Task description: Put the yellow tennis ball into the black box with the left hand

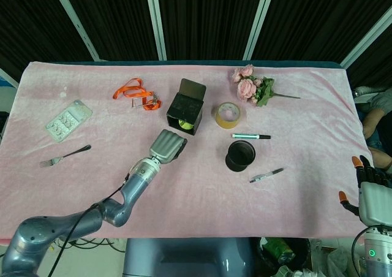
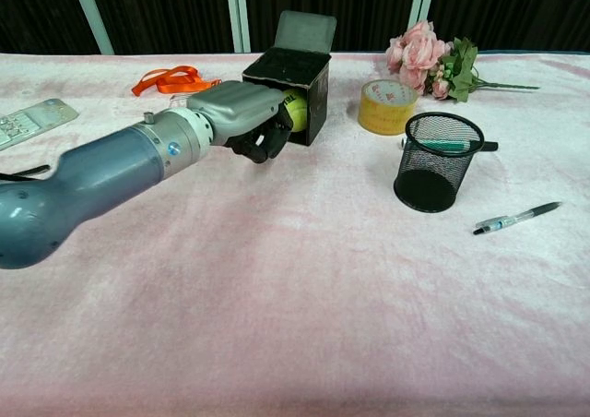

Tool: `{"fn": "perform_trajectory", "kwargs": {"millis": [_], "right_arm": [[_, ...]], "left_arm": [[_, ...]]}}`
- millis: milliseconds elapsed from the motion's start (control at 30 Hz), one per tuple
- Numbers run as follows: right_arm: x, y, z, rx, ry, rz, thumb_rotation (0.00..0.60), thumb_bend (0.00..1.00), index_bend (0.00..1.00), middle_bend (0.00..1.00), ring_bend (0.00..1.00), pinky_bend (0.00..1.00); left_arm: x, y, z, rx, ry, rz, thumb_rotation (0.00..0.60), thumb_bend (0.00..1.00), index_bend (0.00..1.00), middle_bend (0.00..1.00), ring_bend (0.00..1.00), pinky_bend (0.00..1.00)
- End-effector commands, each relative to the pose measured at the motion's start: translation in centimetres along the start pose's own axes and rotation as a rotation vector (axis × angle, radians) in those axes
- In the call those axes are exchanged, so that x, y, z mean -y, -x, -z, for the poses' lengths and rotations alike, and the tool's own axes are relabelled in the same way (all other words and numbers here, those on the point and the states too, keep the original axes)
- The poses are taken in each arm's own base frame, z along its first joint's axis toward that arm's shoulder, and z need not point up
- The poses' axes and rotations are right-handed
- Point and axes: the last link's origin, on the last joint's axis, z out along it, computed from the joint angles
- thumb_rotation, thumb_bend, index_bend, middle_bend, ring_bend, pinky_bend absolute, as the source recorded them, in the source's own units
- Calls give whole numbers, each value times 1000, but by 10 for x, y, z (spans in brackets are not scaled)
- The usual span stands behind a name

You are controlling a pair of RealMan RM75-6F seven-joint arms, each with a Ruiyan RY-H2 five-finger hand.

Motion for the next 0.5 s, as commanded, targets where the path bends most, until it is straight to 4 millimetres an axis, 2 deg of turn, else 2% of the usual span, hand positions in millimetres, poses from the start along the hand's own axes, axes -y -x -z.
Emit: {"fn": "perform_trajectory", "kwargs": {"millis": [33,167,300,500], "right_arm": [[0,0,-1,-2,3,2,600,249,49,45,143,175],[-1,0,-1,-6,9,1,600,249,49,44,143,175],[0,0,-1,-6,9,1,600,249,49,44,143,175],[1,0,1,-6,3,2,600,249,49,44,143,175]], "left_arm": [[37,-47,83,-30,-60,-9,600,413,404,430,345,532],[47,-76,131,-84,-76,38,600,315,234,266,152,315],[66,-91,170,-100,-138,-3,600,180,133,126,16,155],[88,-100,224,-150,-239,-53,600,136,107,90,0,92]]}}
